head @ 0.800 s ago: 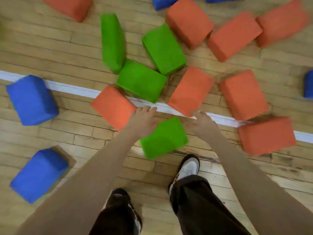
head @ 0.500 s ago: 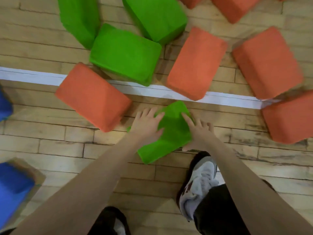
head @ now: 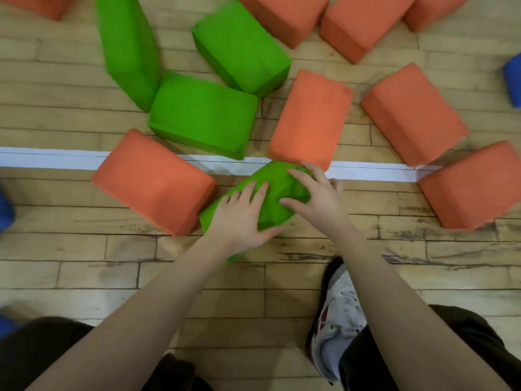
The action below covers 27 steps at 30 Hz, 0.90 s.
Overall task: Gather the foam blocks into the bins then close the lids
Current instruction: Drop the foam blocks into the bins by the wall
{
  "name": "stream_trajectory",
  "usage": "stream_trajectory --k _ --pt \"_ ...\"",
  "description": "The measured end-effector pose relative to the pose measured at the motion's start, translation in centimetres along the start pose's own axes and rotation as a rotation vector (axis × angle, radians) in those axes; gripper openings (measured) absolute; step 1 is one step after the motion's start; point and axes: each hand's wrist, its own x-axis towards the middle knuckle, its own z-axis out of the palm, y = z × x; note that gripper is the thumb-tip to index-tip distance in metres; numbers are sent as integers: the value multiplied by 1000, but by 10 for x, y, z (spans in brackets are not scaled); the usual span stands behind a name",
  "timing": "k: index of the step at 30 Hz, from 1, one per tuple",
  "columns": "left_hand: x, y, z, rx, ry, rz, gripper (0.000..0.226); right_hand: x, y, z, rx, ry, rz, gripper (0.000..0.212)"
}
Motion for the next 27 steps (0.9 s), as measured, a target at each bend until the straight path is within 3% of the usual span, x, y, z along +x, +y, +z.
stream_trajectory --k 4,8,11,14,17,24,27 --pt "-7 -12 1 47 112 -49 110 25 -24 10 95 114 35 61" --pt "3 -23 -3 -54 264 -151 86 50 -22 14 172 260 16 50" --pt "18 -21 -19 -216 349 -336 76 72 3 14 110 392 300 55" --pt "33 -7 -29 -220 367 -413 74 90 30 18 55 310 645 82" --pt "46 2 -30 -199 383 -445 74 104 46 29 123 185 818 100" --pt "38 7 -35 -266 424 -485 70 125 43 50 483 275 762 76" --pt "30 10 -41 -259 430 -495 69 118 41 46 469 291 647 71"
